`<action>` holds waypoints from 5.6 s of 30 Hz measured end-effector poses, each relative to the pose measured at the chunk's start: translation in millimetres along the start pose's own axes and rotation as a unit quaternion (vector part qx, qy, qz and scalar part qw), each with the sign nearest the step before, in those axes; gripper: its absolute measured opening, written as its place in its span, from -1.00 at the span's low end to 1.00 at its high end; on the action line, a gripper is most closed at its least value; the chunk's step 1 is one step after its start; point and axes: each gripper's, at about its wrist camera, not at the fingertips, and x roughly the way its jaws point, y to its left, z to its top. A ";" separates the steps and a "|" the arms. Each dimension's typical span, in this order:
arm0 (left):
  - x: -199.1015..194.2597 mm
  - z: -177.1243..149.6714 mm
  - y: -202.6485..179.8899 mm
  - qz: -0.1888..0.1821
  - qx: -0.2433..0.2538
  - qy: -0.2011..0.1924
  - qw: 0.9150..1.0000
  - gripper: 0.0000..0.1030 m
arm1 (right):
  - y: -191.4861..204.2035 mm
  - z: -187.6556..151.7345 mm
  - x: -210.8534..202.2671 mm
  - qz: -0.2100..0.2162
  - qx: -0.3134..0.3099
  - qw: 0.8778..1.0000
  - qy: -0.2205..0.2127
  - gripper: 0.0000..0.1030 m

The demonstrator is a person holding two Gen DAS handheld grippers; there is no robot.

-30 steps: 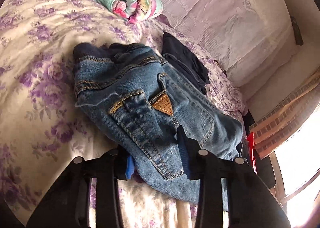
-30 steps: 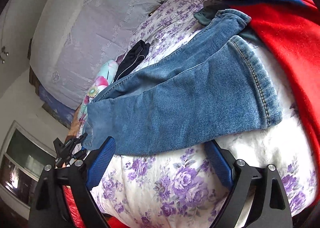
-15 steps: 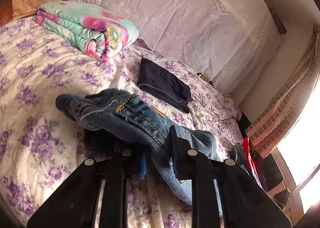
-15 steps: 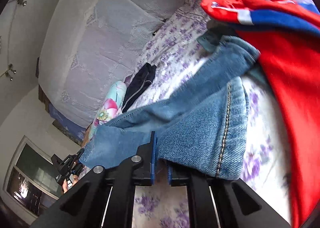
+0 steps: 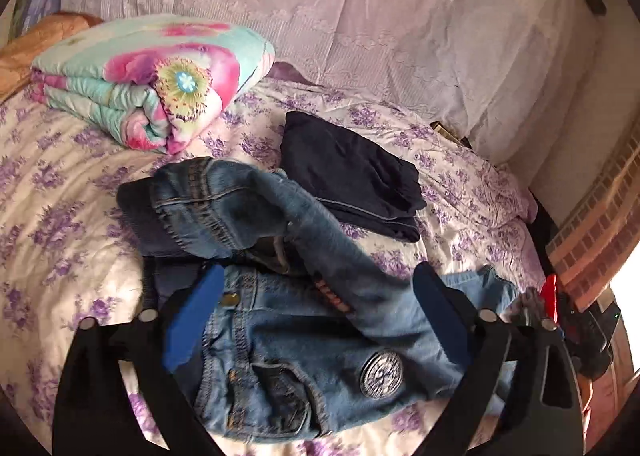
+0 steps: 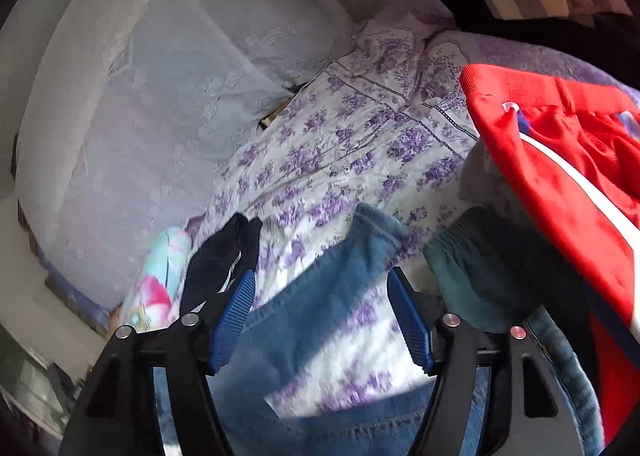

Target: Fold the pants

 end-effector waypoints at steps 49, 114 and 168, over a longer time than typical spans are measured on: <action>-178.8 -205.6 171.5 -0.068 -0.190 0.019 0.979 -0.65 | -31.6 -183.7 -110.1 0.111 0.078 0.978 0.160 -0.63; -143.9 -96.1 71.3 0.062 0.000 0.003 0.998 0.90 | 149.9 -177.0 -41.1 0.048 -0.230 0.965 0.119 0.34; -51.9 -69.7 163.1 0.087 -0.085 0.038 0.992 0.91 | 277.7 -131.2 181.3 0.071 -0.509 0.836 0.194 0.90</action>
